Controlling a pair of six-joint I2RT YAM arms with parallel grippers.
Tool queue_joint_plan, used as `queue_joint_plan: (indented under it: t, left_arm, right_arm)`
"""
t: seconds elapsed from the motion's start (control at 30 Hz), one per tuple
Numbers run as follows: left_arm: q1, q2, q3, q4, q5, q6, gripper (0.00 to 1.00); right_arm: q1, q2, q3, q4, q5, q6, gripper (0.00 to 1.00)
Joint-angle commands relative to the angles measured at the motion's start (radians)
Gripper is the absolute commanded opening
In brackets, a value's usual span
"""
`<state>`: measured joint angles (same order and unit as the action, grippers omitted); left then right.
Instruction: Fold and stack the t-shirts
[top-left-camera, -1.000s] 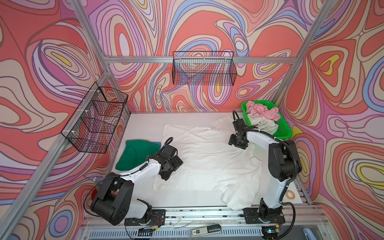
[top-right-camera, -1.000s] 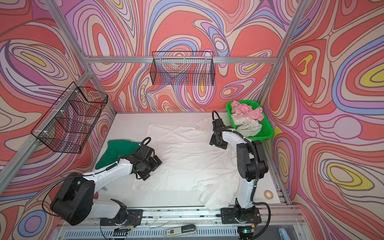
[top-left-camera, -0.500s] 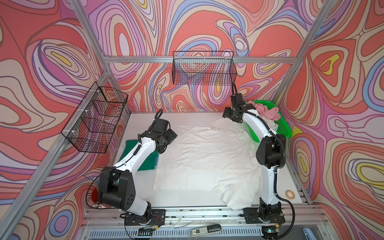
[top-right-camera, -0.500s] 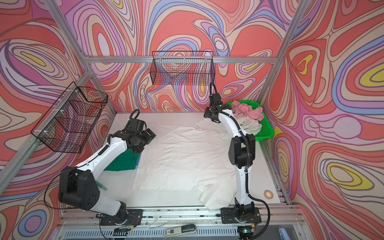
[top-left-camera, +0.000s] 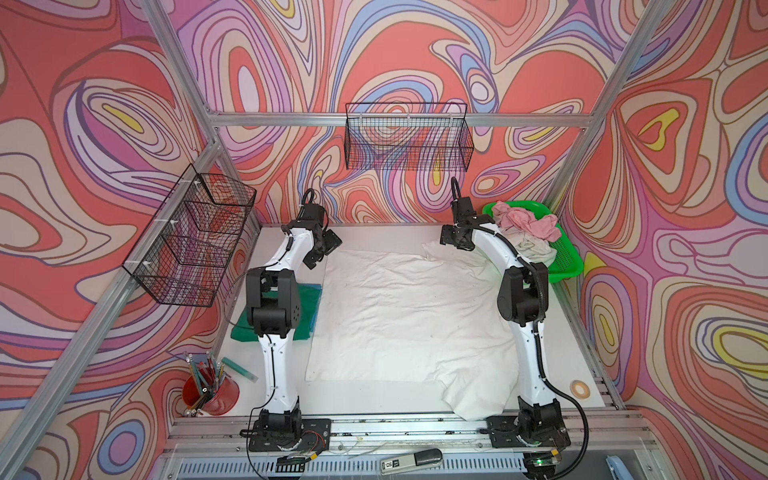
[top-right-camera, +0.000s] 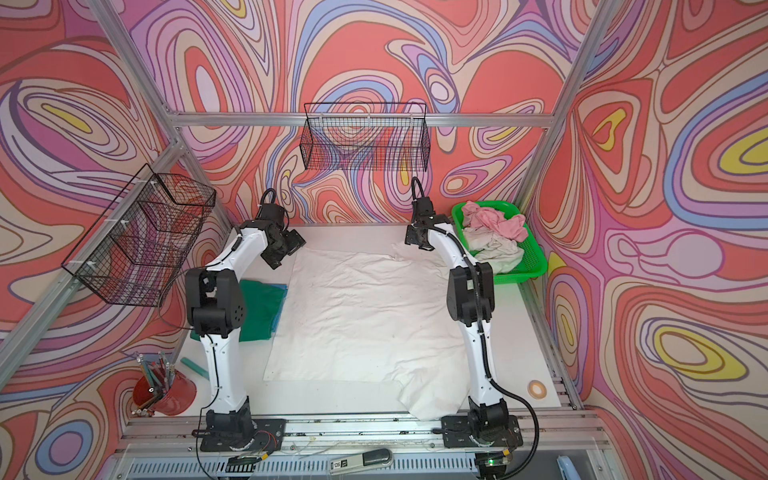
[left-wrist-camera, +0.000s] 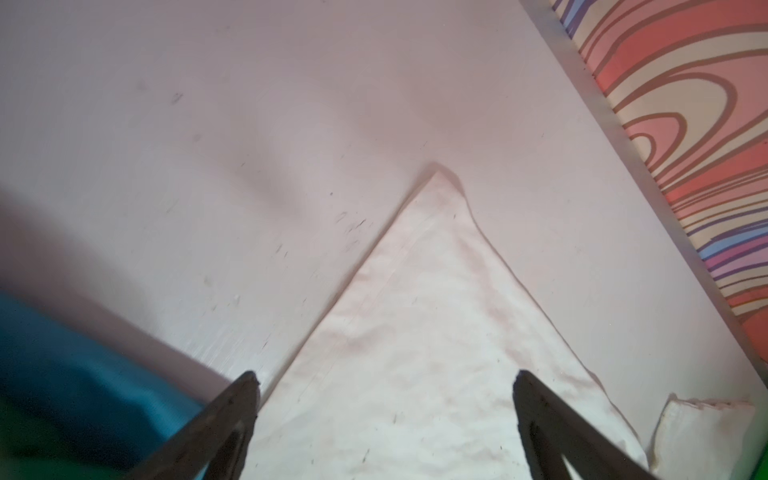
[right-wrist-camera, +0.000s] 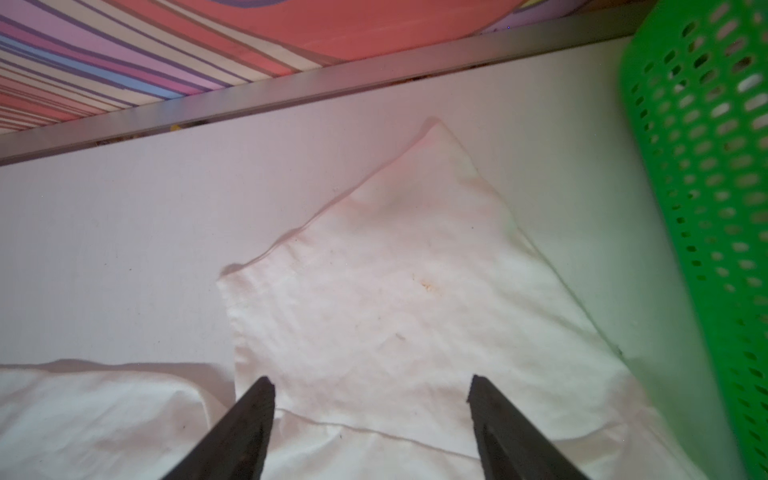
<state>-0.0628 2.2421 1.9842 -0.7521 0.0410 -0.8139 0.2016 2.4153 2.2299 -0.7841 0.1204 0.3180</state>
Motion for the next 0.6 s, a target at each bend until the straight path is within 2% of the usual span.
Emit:
queue_joint_plan:
  t: [0.0,0.17,0.23,0.4,0.57]
  left_arm:
    - [0.004,0.108,0.155,-0.13,0.002,0.051,0.95]
    - [0.009,0.252,0.342,-0.187,0.02,0.068,0.88]
    - [0.011,0.294,0.391,-0.183,0.034,0.08,0.81]
    - [0.014,0.385,0.496,-0.196,0.073,0.095,0.67]
    - [0.014,0.434,0.548,-0.193,0.078,0.102,0.62]
  right_arm:
    - [-0.001,0.012,-0.017,0.048,0.015,-0.027,0.78]
    - [-0.001,0.016,-0.03,0.066,0.014,-0.029,0.78]
    - [-0.001,-0.003,-0.064,0.095,0.003,-0.033,0.78]
    - [-0.001,-0.033,-0.101,0.131,-0.001,-0.033,0.77]
    - [-0.001,-0.043,-0.101,0.143,-0.015,-0.032,0.77]
